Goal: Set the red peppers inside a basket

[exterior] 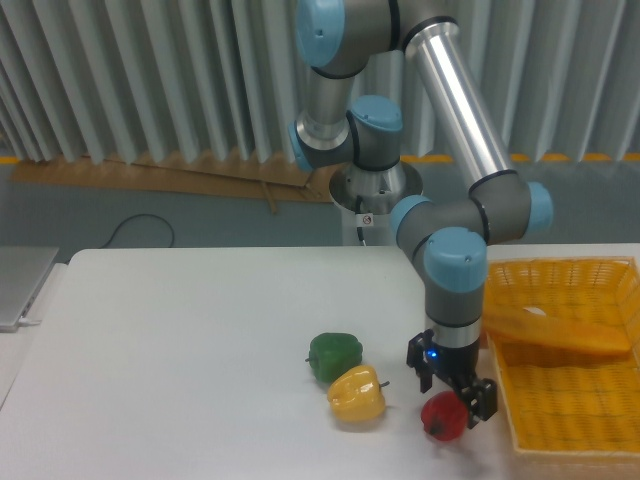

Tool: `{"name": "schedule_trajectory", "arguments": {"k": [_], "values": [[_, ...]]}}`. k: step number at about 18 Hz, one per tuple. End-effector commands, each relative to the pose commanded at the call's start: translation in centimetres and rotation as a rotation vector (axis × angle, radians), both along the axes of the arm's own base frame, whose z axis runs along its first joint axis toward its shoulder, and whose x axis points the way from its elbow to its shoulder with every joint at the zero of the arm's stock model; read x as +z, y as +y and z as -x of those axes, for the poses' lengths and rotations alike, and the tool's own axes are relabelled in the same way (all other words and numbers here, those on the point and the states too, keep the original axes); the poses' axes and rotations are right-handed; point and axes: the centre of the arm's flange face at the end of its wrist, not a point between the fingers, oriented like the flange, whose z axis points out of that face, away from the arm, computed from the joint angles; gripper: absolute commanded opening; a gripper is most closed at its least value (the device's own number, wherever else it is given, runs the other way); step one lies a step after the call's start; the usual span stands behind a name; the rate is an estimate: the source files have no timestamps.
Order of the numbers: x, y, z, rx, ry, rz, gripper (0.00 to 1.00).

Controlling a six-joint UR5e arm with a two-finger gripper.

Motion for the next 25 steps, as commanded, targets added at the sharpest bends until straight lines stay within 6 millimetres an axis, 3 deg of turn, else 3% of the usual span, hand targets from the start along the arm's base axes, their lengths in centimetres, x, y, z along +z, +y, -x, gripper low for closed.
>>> {"name": "schedule_trajectory", "arguments": {"k": [16,17,18,21,22,25], "values": [[-1.8,-0.5,0.3,-0.001,-0.019,0.023,0.99],[-1.8,-0.5,0.3,0.001,-0.018,0.024,0.89],[-1.8,-0.5,0.3,0.002,-0.018,0.024,0.73],[-1.8,-0.5,0.3,0.004,-0.018,0.024,0.69],[-1.8,-0.5,0.3,0.007,-0.019,0.022,0.58],[-1.7,-0.5,0.3,0.005,-0.018,0.024,0.55]]}}
